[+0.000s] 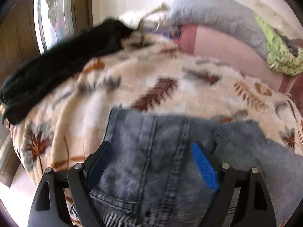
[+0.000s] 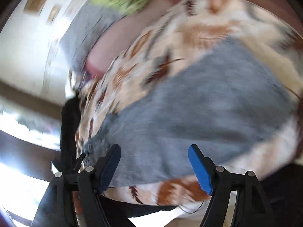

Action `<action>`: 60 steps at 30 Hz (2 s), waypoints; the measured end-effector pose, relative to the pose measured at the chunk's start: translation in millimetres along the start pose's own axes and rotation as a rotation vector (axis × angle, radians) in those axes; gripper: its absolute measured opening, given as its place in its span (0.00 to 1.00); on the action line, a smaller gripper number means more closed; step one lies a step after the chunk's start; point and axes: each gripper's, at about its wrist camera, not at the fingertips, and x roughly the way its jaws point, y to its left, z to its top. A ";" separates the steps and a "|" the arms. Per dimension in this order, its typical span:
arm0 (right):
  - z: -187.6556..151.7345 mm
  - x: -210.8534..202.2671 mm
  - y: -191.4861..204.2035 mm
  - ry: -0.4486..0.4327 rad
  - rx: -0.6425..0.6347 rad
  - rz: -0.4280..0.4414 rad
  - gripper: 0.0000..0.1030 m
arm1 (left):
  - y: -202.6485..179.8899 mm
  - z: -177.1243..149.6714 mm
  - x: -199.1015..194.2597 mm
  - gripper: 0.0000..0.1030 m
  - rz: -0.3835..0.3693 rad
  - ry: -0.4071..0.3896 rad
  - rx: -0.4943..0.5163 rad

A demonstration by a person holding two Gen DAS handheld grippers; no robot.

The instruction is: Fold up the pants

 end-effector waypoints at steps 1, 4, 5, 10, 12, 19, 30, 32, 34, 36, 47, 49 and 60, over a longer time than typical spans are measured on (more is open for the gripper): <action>-0.7 -7.3 -16.7 -0.013 0.051 0.005 0.76 | -5.2 1.1 -5.0 0.84 -0.022 -0.016 0.002; -0.1 -17.4 -62.6 -0.028 0.204 0.026 0.76 | -26.2 3.3 -11.4 0.84 -0.111 0.003 0.002; 0.5 -18.7 -73.3 -0.034 0.239 0.037 0.76 | -36.6 3.7 -12.3 0.84 -0.148 0.025 0.006; 12.8 -18.6 -111.6 -0.083 0.343 0.060 0.76 | -109.3 -5.8 -22.4 0.84 -0.326 0.115 0.064; 18.2 -17.3 -120.0 -0.094 0.370 0.105 0.76 | -143.1 -12.9 -26.4 0.84 -0.381 0.148 0.091; 15.9 -28.2 -130.0 -0.148 0.413 0.097 0.76 | -235.6 -39.4 -34.9 0.84 -0.438 0.211 0.234; 30.0 -43.5 -141.9 -0.271 0.404 0.071 0.74 | -287.1 -61.8 -21.1 0.84 -0.413 0.276 0.340; 37.4 -41.5 -136.3 -0.242 0.341 0.012 0.48 | -292.1 -65.5 -18.1 0.84 -0.392 0.270 0.350; 40.4 -37.5 -126.5 -0.211 0.273 -0.063 0.34 | -303.1 -74.7 -9.1 0.84 -0.330 0.299 0.420; 41.2 -35.0 -119.3 -0.198 0.210 -0.138 0.30 | -311.3 -82.5 -10.8 0.86 -0.284 0.251 0.499; 51.8 -23.3 -97.5 -0.146 0.092 -0.259 0.39 | -290.3 -94.2 -14.4 0.95 -0.214 0.196 0.543; 50.9 -25.2 -90.5 -0.136 0.061 -0.296 0.27 | -288.6 -90.0 -16.4 0.95 -0.216 0.217 0.532; 36.5 -41.8 65.0 -0.245 -0.328 -0.384 0.21 | -278.6 -85.3 -8.8 0.95 -0.325 0.242 0.500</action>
